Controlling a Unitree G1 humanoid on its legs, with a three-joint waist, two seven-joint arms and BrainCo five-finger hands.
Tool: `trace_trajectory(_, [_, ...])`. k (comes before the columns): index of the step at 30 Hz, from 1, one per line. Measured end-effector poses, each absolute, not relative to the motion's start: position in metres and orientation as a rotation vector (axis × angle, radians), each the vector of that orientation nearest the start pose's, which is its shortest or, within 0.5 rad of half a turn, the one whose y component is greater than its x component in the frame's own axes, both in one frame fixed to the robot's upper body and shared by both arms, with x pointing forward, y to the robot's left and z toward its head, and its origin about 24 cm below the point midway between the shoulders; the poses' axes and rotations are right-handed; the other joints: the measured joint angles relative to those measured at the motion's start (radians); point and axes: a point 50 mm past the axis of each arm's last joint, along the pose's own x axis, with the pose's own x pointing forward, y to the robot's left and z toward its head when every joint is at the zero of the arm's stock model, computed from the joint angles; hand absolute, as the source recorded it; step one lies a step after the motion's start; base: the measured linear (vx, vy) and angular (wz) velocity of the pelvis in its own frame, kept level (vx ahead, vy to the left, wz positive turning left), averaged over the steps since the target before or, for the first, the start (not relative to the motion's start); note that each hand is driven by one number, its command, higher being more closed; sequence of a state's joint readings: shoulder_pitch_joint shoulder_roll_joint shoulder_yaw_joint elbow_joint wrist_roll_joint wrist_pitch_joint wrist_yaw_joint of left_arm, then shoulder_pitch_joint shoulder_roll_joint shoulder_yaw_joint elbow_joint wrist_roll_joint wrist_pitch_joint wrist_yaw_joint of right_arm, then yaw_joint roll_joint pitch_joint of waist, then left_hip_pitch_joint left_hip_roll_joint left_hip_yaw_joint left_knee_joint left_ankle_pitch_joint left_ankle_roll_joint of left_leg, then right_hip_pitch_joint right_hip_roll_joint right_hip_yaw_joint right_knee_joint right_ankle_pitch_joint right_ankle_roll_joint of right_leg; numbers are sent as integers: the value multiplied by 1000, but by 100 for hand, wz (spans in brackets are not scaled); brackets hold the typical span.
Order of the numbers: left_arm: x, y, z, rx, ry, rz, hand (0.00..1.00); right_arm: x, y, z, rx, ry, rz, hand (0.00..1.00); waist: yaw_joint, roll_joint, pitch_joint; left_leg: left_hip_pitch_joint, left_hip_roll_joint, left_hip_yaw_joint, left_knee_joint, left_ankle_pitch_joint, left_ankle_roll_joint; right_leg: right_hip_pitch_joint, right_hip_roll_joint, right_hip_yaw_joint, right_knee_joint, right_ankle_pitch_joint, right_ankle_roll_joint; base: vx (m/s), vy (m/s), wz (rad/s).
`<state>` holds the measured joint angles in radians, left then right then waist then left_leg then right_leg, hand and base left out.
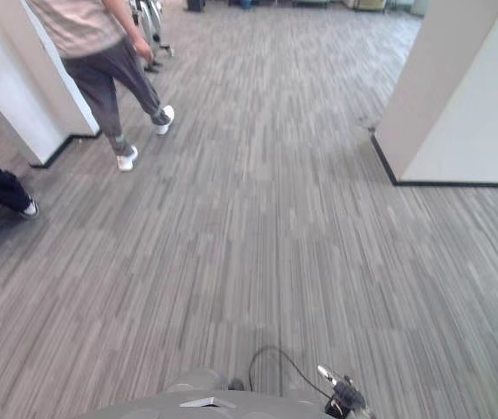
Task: Organize washtable
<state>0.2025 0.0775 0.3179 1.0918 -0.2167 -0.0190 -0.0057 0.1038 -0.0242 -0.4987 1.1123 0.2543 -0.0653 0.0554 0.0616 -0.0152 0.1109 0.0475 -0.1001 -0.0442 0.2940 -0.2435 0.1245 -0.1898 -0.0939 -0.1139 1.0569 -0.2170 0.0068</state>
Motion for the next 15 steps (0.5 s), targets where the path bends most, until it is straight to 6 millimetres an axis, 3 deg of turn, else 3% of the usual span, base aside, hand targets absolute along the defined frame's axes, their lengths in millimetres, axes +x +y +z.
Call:
trace_trajectory(1, [55, 218, -166, -282, 1127, 496, 0, 62, -220, -165, 477, 1019, -636, 0, -17, 20, 3, 54, 26, -29, -23, -28, 3, -65, 16, -69, -154, -33, -2, -228, -37, 62])
trace_trajectory(2, [70, 216, -164, -283, 1090, 478, 0, 60, -219, -165, 475, 1023, -635, 0, -27, 20, 3, 84, 36, -48, -29, -47, -3, -88, 12, -114, -262, -27, 3, 77, -107, 82])
trace_trajectory(4, [116, 203, -153, -298, 958, 414, 0, 45, -218, -167, 461, 1069, -650, 0, -20, 10, 2, 181, 58, -84, -37, -140, -13, -149, -2, -208, -726, 93, 39, 627, -241, 55])
trace_trajectory(5, [121, 198, -152, -309, 941, 406, 0, 41, -217, -168, 461, 1081, -654, 0, -24, 8, 0, 206, 62, -95, -41, -159, -24, -167, 1, -200, -796, 110, 47, 664, -334, 43])
trace_trajectory(6, [117, 187, -154, -333, 953, 399, 0, 31, -221, -168, 453, 1108, -671, 0, -44, 30, -15, 270, 98, -117, -75, -189, -31, -197, 9, -191, -818, 112, 45, 600, -287, 68])
trace_trajectory(7, [108, 178, -159, -355, 989, 399, 0, 22, -219, -169, 440, 1145, -663, 0, -68, 25, -37, 293, 106, -135, -10, -197, -31, -194, 5, -173, -796, 128, 34, 557, -307, 70])
trace_trajectory(8, [108, 176, -160, -363, 1001, 399, 0, 20, -218, -170, 444, 1155, -662, 0, -68, 28, -40, 276, 109, -137, 76, -198, -32, -184, 14, -169, -786, 233, 2, 612, -306, 68])
trace_trajectory(9, [105, 172, -161, -390, 1011, 416, 0, 16, -223, -169, 446, 1149, -687, 0, -71, 56, -59, 209, 131, -137, 263, -162, -90, -157, 24, -187, -780, 350, -53, 610, -365, 23])
trace_trajectory(10, [99, 168, -164, -427, 1032, 439, 0, 18, -236, -166, 411, 1135, -695, 0, -65, 106, -72, 110, 159, -134, 485, 12, -161, -124, 71, -206, -759, 290, -83, 560, -319, 6])
trace_trajectory(12, [93, 172, -166, -444, 1046, 481, 0, 43, -237, -163, 380, 1088, -650, 0, -53, 109, -52, -25, 177, -104, 738, 268, -244, -19, 106, -197, -795, 232, -101, 362, -234, -15])
trace_trajectory(13, [89, 180, -166, -425, 1049, 488, 0, 50, -236, -163, 354, 1083, -624, 0, -37, 96, -30, -82, 217, -25, 840, 227, -187, 86, 124, -170, -840, 214, -109, 243, -146, -12])
trace_trajectory(14, [87, 185, -166, -407, 1053, 492, 0, 56, -233, -163, 342, 1078, -600, 0, -25, 79, -20, -109, 227, 9, 858, 193, -165, 130, 124, -158, -859, 210, -111, 100, -67, -18])
trace_trajectory(15, [83, 196, -165, -377, 1053, 500, 0, 71, -225, -162, 322, 1061, -540, 0, -17, 41, -8, -174, 230, 62, 853, 123, -149, 210, 115, -132, -905, 207, -114, -52, -26, -21])
